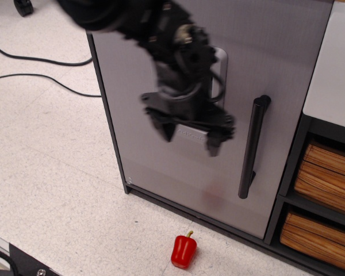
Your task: Open fridge
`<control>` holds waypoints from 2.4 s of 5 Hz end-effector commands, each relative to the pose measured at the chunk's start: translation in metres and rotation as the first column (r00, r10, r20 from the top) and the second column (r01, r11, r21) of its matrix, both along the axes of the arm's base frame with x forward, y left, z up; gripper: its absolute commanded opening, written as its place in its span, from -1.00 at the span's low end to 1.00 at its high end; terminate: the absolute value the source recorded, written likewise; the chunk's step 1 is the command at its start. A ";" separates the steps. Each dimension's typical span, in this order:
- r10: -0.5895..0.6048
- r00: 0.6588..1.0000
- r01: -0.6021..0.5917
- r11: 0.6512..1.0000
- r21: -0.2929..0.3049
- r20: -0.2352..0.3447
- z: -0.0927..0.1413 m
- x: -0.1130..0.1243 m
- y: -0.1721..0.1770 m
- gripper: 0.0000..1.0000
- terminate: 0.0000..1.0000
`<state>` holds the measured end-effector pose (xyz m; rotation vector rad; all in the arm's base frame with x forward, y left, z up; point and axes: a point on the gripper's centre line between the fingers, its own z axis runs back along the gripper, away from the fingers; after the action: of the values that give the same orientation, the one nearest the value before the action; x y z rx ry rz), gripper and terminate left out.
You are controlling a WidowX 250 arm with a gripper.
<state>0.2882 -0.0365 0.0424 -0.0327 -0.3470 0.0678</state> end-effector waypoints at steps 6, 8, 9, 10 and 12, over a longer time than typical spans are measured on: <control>-0.021 0.987 0.027 0.999 -0.037 0.160 -0.027 0.086 -0.047 -1.00 -1.00; -0.046 0.986 0.056 0.997 -0.061 0.162 -0.023 0.060 -0.042 -1.00 -1.00; -0.059 0.987 0.066 0.997 -0.049 0.147 -0.024 0.042 -0.038 -1.00 -1.00; -0.071 0.989 0.079 0.995 -0.054 0.132 -0.023 0.025 -0.033 -1.00 -1.00; -0.117 0.990 0.118 0.993 -0.009 0.085 -0.025 -0.001 -0.039 1.00 -1.00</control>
<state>0.2804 -0.0718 -0.0004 -0.0568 -0.3693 -0.0422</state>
